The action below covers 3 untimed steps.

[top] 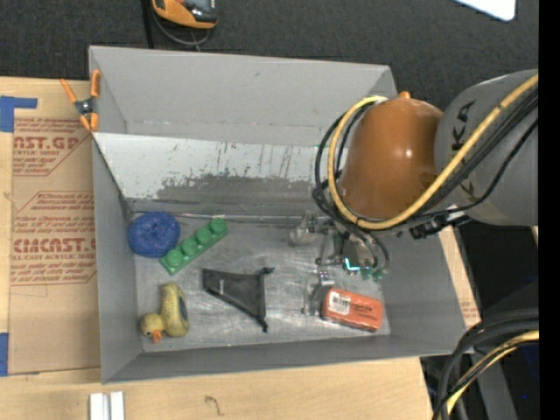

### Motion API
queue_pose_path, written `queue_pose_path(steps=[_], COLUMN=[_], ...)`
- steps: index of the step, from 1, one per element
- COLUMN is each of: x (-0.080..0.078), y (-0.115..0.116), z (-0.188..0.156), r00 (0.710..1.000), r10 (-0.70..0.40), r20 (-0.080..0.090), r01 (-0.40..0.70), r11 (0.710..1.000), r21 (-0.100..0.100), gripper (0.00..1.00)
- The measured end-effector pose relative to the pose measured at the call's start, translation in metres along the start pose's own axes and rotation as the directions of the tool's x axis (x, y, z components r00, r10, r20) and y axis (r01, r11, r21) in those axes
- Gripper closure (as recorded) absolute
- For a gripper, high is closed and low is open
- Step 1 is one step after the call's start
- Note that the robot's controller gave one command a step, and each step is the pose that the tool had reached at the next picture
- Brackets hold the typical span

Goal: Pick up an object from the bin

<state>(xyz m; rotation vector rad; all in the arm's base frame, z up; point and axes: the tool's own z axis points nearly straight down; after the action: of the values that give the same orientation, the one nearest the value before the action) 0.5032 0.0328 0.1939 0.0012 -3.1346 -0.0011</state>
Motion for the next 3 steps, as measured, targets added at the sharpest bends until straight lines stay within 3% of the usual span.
queue_pose_path(steps=[1,2,3], x=[-0.002,-0.006,-0.007], y=[0.0,0.018,0.026], z=[-0.003,0.045,0.09], r00=[1.0,1.0,0.992], r10=[0.0,0.008,-0.125], r20=[0.008,0.015,0.008], r01=[0.0,-0.008,0.125], r11=[1.0,1.0,0.992], r21=[0.0,-0.001,0.001], gripper=[0.0,0.0,0.0])
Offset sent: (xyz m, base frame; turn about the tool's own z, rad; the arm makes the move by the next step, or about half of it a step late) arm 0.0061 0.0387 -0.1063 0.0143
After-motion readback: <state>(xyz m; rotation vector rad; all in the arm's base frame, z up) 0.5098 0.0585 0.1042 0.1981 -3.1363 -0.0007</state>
